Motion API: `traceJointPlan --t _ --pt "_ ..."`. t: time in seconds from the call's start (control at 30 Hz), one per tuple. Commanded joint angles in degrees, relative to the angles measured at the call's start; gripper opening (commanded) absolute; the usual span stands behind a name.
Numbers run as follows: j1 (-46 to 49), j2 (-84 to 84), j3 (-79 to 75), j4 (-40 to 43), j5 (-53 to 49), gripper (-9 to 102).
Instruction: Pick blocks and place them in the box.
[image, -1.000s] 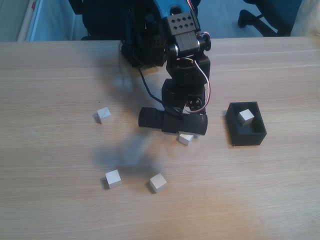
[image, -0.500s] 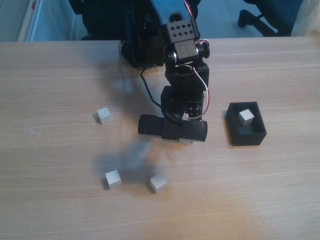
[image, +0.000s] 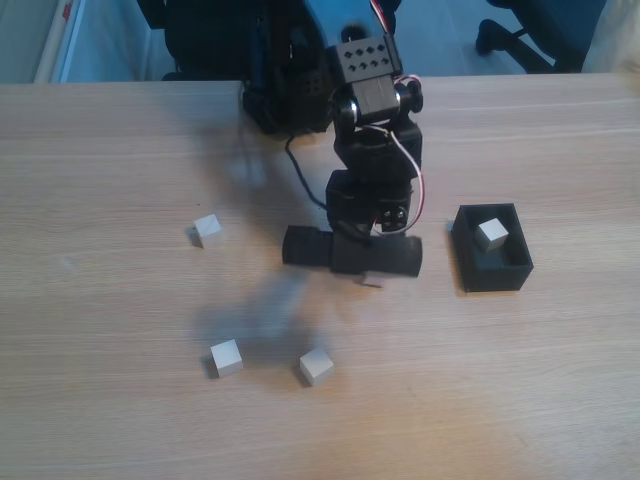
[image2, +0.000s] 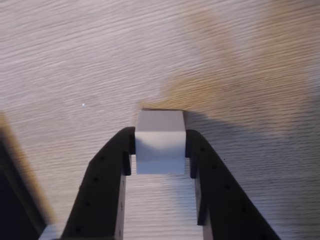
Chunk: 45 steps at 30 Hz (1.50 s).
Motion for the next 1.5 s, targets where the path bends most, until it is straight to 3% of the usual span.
traceJointPlan --t 0.0,0.3,0.57,0.97,1.07,1.27,1.47 --pt "-2.37 6.42 -3.16 2.11 0.0 0" --pt "-15.56 14.77 -10.55 12.13 6.15 0" --pt "-21.88 9.93 -17.93 12.48 6.42 0" --pt "-23.82 0.0 -27.25 10.9 6.15 2" --pt "-23.12 -1.23 -28.13 10.28 5.27 12" --pt "-21.09 -1.85 -28.21 10.63 3.69 18" --pt "-18.11 0.79 -26.37 12.57 2.37 12"
